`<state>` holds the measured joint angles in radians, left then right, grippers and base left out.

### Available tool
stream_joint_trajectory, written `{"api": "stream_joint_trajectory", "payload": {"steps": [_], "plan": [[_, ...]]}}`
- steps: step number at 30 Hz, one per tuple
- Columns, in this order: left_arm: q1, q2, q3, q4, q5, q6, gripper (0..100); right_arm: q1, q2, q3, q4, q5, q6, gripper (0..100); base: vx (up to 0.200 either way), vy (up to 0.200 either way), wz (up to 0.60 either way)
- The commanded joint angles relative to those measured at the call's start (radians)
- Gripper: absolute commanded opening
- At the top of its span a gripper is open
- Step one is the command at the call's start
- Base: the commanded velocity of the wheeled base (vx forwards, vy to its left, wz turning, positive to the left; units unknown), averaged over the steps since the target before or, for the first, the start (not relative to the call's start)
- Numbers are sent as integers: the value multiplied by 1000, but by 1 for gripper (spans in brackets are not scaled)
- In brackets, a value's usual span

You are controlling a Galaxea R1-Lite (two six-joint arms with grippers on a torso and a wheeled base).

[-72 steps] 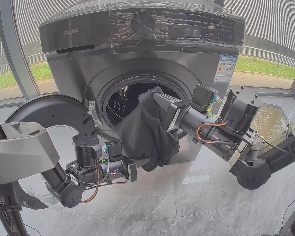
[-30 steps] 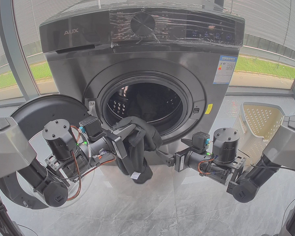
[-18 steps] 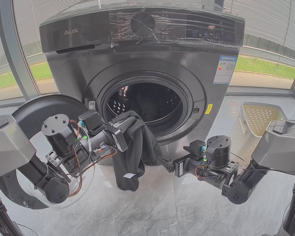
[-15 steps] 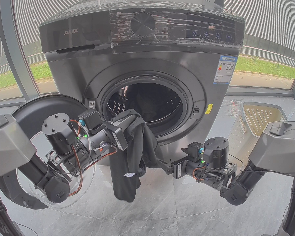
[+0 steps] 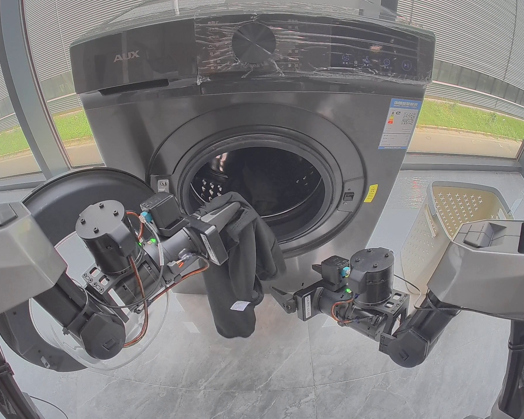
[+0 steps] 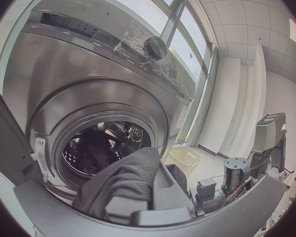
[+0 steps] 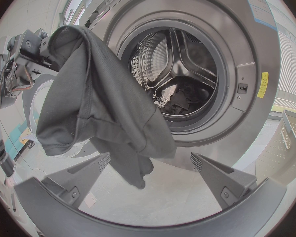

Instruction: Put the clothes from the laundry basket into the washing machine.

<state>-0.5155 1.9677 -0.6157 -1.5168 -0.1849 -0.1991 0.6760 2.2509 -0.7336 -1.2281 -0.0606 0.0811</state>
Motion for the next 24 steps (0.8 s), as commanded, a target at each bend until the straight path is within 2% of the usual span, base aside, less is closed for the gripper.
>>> {"api": "stream_joint_trajectory", "payload": {"steps": [1, 6, 11, 17, 24], "plan": [[0, 2, -4, 0, 7, 0, 0, 5, 23, -9, 1, -1, 0, 100, 0, 0, 0], [-1, 2, -18, 0, 24, 1, 0, 4, 50, -40, -1, -5, -4, 100, 0, 0, 0], [0, 0, -36, 0, 36, 0, 0, 5, 119, -138, -18, -10, -4, 100, 0, 0, 0], [0, 0, -44, 0, 45, -2, 0, 19, 193, -207, -47, -10, -6, 100, 0, 0, 0], [0, 2, -44, 0, 45, -3, 0, 51, 196, -227, -71, -10, -6, 100, 0, 0, 0]]}}
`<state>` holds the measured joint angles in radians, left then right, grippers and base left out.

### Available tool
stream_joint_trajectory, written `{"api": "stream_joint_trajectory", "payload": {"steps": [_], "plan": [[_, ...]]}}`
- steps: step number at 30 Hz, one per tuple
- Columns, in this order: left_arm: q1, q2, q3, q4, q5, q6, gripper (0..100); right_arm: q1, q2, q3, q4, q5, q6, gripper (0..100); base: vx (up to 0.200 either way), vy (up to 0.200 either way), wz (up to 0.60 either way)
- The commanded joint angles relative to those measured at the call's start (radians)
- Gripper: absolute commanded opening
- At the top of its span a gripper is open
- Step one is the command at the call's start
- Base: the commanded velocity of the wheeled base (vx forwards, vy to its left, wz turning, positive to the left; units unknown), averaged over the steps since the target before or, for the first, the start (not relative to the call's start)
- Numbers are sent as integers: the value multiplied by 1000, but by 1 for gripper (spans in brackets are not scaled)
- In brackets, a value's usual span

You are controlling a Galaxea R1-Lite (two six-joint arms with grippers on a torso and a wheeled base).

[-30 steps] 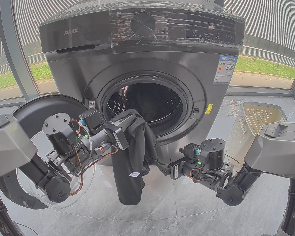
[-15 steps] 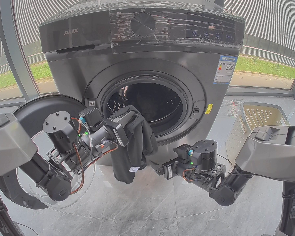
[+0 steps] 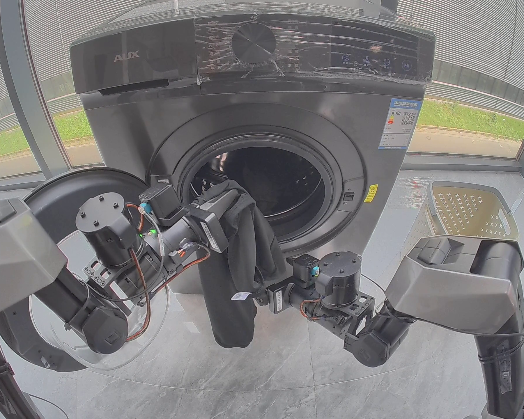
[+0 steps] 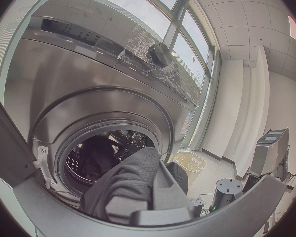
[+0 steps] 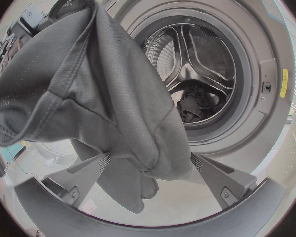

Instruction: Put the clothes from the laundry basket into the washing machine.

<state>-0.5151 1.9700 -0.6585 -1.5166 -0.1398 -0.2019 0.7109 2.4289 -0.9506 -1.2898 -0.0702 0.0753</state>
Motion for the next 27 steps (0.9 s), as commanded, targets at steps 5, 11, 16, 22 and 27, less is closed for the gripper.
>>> {"api": "stream_joint_trajectory", "payload": {"steps": [5, 11, 16, 22, 27], "plan": [[0, 1, 0, -1, 0, -1, 0, 27, 18, -16, -29, 0, 0, 100, 0, 0, 0], [4, 13, -1, -1, 0, -1, 0, 58, 15, -10, -52, 1, 1, 100, 0, 0, 0], [13, 24, -7, -1, 0, 1, 0, 79, 9, -8, -63, 0, 1, 100, 0, 0, 0], [18, 26, -7, -1, 0, 1, 0, 68, -4, -16, -65, -3, 4, 100, 0, 0, 0], [20, 27, -7, -1, 0, -2, 0, 25, -19, -37, -62, -54, 12, 100, 0, 0, 0]]}}
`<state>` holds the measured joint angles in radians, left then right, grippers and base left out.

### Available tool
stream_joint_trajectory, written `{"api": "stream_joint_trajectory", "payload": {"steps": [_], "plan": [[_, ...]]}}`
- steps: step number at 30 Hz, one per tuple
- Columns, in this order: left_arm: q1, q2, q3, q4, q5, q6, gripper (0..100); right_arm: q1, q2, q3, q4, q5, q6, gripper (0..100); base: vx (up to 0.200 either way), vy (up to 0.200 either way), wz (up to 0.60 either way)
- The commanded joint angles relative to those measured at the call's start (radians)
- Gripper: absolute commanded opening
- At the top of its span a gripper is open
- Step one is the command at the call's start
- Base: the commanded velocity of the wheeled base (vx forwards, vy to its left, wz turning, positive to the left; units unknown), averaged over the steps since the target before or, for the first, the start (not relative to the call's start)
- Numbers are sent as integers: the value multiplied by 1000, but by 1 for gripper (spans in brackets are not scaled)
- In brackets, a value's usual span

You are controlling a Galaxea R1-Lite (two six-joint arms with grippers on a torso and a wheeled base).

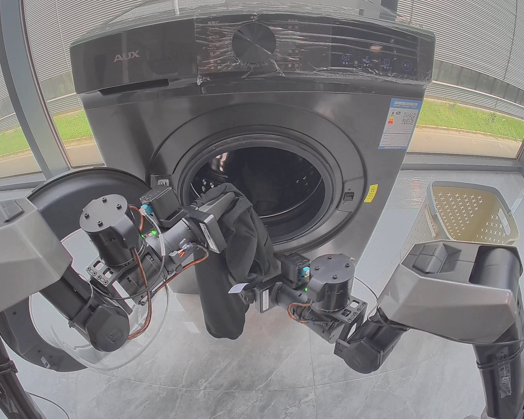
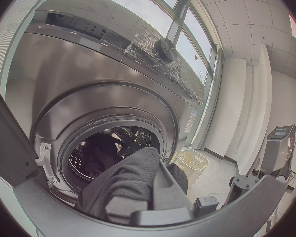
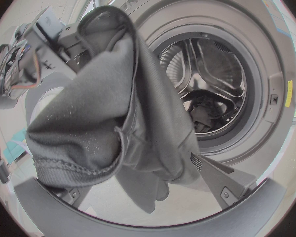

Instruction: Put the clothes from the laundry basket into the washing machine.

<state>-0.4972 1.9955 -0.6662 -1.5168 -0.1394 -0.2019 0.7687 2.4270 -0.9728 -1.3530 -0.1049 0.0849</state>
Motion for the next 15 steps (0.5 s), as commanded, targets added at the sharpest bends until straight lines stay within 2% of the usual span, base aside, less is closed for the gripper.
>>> {"api": "stream_joint_trajectory", "payload": {"steps": [1, 5, 15], "plan": [[2, 2, 0, 0, 0, -2, 0, -42, -17, -20, 2, -21, 4, 100, 0, 0, 0], [2, 0, 0, 0, -2, -2, 0, -57, -17, -27, 2, -22, 6, 100, 0, 0, 0], [0, -1, 0, 0, -2, -4, 0, -39, -3, -43, 0, -21, 4, 100, 0, 0, 0]]}}
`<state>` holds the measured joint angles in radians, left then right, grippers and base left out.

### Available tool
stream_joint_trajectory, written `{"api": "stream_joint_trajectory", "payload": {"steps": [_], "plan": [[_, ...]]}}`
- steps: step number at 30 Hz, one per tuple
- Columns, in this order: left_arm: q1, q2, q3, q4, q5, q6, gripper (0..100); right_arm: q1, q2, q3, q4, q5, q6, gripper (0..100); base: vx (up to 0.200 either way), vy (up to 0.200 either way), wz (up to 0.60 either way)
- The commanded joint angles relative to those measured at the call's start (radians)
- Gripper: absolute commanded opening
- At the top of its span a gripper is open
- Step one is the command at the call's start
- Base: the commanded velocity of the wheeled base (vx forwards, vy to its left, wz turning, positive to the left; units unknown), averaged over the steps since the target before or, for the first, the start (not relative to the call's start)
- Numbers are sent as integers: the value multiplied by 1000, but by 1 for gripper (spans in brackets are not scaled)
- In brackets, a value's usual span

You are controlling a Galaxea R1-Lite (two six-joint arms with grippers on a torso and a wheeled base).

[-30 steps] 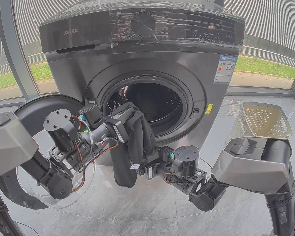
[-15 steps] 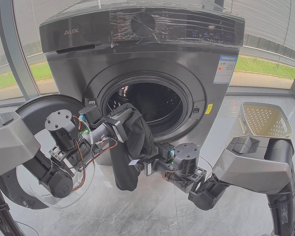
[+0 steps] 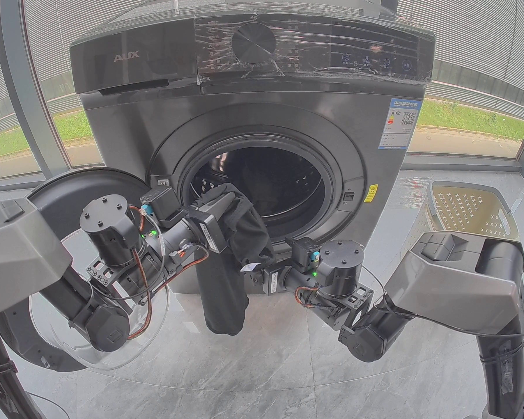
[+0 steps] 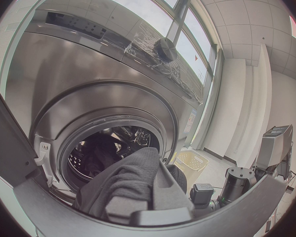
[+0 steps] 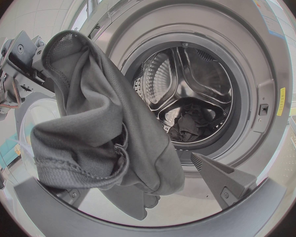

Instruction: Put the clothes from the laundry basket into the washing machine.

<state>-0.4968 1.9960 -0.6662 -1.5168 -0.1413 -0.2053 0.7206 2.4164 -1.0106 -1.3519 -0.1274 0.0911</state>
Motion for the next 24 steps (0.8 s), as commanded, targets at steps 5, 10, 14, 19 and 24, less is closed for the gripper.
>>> {"api": "stream_joint_trajectory", "payload": {"steps": [5, 10, 14, 19, 24], "plan": [[0, -5, -1, 0, 0, 0, 0, 17, 27, -8, 0, 0, -2, 100, 0, 0, 0], [0, -9, -1, 0, -1, -2, 0, 13, 43, -23, 2, -1, -2, 100, 0, 0, 0], [0, -11, -1, 0, -1, -2, 0, 10, 43, -28, 0, -4, -2, 0, 0, 0, 0], [0, -11, 0, 0, -1, -2, 0, 8, 38, -37, -1, -8, -1, 0, 0, 0, 0], [12, 1, 13, 0, -1, -2, 0, -4, -23, -20, -1, -8, -1, 0, 0, 0, 0]]}}
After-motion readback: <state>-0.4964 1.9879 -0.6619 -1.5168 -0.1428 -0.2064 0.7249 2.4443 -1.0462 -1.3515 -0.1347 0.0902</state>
